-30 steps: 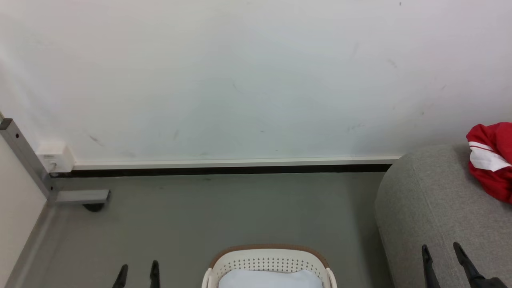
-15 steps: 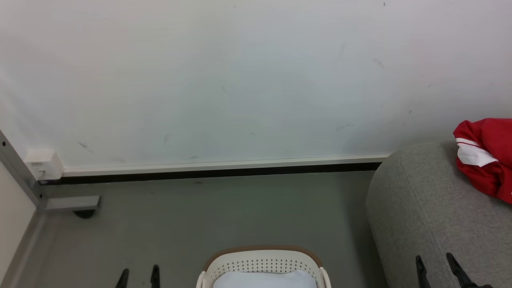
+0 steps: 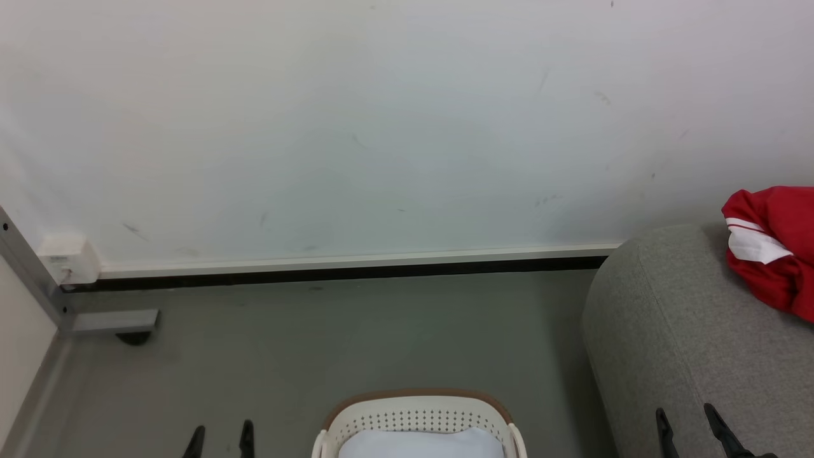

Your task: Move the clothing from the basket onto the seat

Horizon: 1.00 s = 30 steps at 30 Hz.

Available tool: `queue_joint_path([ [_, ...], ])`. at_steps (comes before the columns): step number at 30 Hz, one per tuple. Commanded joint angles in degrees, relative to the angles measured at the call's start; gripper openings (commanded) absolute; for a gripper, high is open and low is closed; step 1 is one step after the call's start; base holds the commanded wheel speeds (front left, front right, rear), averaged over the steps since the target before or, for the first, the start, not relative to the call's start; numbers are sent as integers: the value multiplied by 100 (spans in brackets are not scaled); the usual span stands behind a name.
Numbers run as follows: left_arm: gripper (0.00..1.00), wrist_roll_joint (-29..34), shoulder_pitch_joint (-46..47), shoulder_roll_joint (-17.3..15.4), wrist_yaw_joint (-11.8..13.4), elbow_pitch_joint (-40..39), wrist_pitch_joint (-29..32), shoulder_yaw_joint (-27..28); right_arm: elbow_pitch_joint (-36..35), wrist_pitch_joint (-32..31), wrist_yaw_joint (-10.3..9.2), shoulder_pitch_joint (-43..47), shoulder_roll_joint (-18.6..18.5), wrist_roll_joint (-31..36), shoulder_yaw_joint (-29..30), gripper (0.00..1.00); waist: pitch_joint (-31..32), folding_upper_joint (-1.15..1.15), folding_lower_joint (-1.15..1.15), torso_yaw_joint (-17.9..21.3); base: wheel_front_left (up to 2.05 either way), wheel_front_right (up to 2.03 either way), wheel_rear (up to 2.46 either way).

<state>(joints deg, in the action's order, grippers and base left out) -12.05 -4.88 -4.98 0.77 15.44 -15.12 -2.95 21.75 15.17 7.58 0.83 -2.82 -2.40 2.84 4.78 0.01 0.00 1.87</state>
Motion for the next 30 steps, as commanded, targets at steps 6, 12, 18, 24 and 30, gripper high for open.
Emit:
queue_joint_path([
  [6, 0, 29, -5, 50, -100, 122, 3, 43, 75, -2, 0, 16, 9, -20, -20, 0, -9, -1, 0, 6, 0, 0, 0],
  [12, 0, -511, 109, 70, -150, 221, 216, 171, 158, -235, -1, -104, 17, -606, 104, 0, -28, -1, 0, -2, 0, 0, 0],
  [18, 0, -1162, 178, 82, -208, 164, 366, 217, 36, -376, -1, -125, 13, -1345, 91, 0, -51, -1, 0, -11, 0, 0, 0],
  [24, 0, -1761, 245, 92, -262, 114, 505, 262, -68, -502, -2, -154, 9, -2012, 83, 0, -75, -1, 0, -20, 0, 0, 0],
  [30, 0, -2311, 322, 102, -314, 81, 644, 318, -148, -636, -3, -199, 6, -2631, 99, 0, -98, -1, 0, -30, 0, 0, 0],
])
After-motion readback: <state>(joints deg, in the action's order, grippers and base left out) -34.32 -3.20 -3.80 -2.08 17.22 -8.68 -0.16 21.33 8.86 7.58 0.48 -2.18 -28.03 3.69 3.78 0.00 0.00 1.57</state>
